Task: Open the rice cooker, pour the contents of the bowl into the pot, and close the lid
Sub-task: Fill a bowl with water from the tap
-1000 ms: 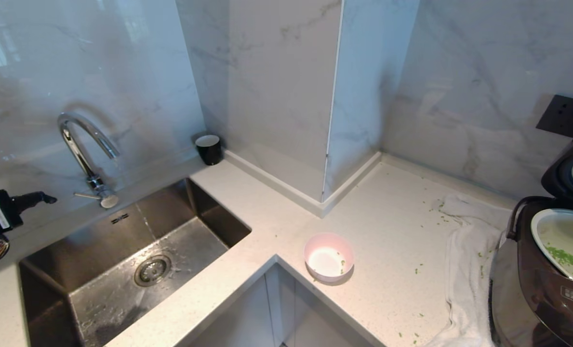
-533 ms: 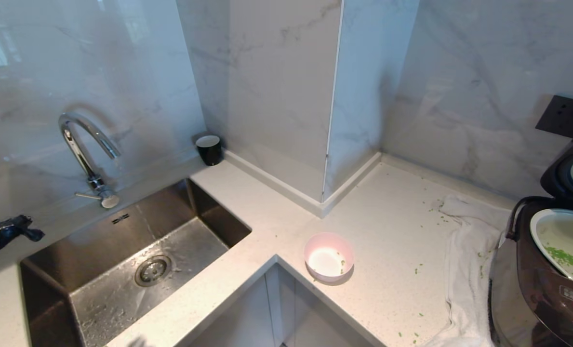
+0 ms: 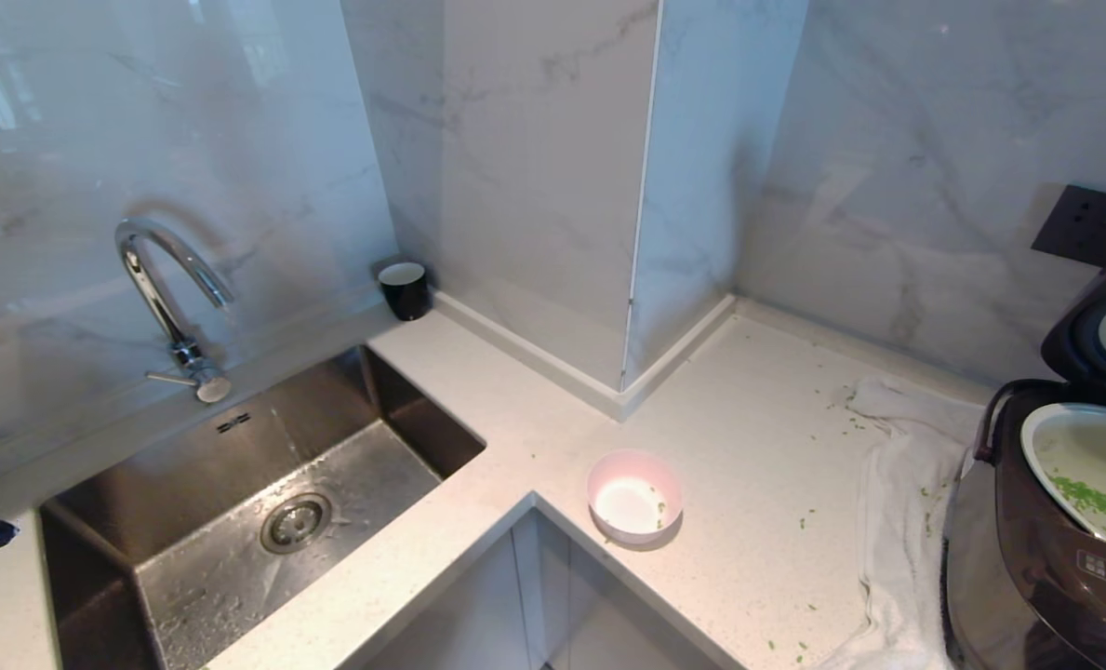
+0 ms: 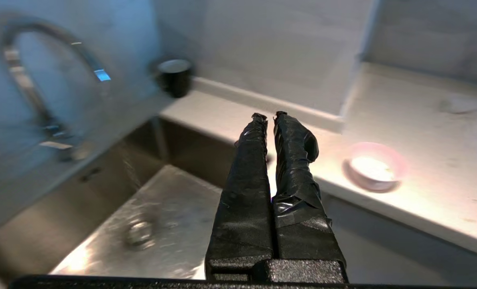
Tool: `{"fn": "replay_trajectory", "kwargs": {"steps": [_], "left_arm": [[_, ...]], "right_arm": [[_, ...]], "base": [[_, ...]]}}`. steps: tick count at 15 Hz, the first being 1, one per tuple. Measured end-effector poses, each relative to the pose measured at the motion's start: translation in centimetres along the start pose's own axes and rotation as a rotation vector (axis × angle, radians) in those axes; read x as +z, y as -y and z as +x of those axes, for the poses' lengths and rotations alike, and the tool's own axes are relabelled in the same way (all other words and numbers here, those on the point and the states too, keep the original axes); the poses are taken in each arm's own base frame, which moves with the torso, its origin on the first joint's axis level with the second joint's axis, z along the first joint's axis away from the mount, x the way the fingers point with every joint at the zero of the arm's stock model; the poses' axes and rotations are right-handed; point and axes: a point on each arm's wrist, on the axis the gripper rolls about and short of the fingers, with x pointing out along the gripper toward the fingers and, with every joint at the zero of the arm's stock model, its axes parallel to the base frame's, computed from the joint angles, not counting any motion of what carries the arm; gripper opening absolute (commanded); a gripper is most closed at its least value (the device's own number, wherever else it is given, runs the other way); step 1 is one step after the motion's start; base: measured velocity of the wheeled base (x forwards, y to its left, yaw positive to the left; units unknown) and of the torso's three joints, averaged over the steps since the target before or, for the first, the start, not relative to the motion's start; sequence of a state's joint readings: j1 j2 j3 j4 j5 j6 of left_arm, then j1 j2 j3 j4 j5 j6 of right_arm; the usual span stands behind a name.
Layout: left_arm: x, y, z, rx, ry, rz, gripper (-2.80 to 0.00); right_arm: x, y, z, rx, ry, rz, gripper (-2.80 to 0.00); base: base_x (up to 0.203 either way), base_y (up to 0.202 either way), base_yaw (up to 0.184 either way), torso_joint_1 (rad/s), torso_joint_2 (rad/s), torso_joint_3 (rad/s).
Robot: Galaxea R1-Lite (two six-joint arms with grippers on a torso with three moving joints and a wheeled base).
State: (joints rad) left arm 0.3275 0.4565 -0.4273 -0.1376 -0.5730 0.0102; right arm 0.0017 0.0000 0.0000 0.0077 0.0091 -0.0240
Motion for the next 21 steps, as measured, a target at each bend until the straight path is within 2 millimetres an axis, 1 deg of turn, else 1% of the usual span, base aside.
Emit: {"fn": "replay_trajectory", "kwargs": {"steps": [2,4,5,9,10,13,14,16,17,21], "left_arm": [[-0.7,-0.1,-0.6,0.080,-0.008,0.060,-2.80],[-1.5,0.0,-1.6,0.146,0.007,0.075,-2.80],[-2.2,0.0,-2.2,0.170,0.013,0.077,-2.80],[-6.1,0.7,-4.7,0.165,-0.034,0.074,-2.80],[-7.4,0.8,-5.2,0.165,-0.059,0.073,-2.80],[-11.5,0.9,-5.1,0.198,-0.151,0.073,-2.80],[-12.3,0.9,-4.9,0.204,-0.152,0.078,-2.80],[-12.9,0.9,-4.7,0.214,-0.121,0.069,-2.80],[-13.2,0.9,-4.8,0.216,-0.142,0.043,-2.80],[-13.4,0.9,-4.8,0.224,-0.142,-0.003,-2.80]], "right_arm": [[0.0,0.0,0.0,-0.001,0.000,0.000,-2.80],[0.0,0.0,0.0,0.000,0.000,0.000,-2.80],[0.0,0.0,0.0,0.000,0.000,0.000,-2.80],[0.0,0.0,0.0,0.000,0.000,0.000,-2.80],[0.0,0.0,0.0,0.000,0.000,0.000,-2.80],[0.0,0.0,0.0,-0.001,0.000,0.000,-2.80],[0.0,0.0,0.0,-0.001,0.000,0.000,-2.80],[0.0,0.0,0.0,0.000,0.000,0.000,-2.80],[0.0,0.0,0.0,0.000,0.000,0.000,-2.80],[0.0,0.0,0.0,0.000,0.000,-0.003,-2.80]], "base": [[0.000,0.000,0.000,0.000,0.00,0.000],[0.000,0.000,0.000,0.000,0.00,0.000],[0.000,0.000,0.000,0.000,0.00,0.000],[0.000,0.000,0.000,0.000,0.00,0.000],[0.000,0.000,0.000,0.000,0.00,0.000],[0.000,0.000,0.000,0.000,0.00,0.000],[0.000,0.000,0.000,0.000,0.00,0.000],[0.000,0.000,0.000,0.000,0.00,0.000],[0.000,0.000,0.000,0.000,0.00,0.000],[0.000,0.000,0.000,0.000,0.00,0.000]]}}
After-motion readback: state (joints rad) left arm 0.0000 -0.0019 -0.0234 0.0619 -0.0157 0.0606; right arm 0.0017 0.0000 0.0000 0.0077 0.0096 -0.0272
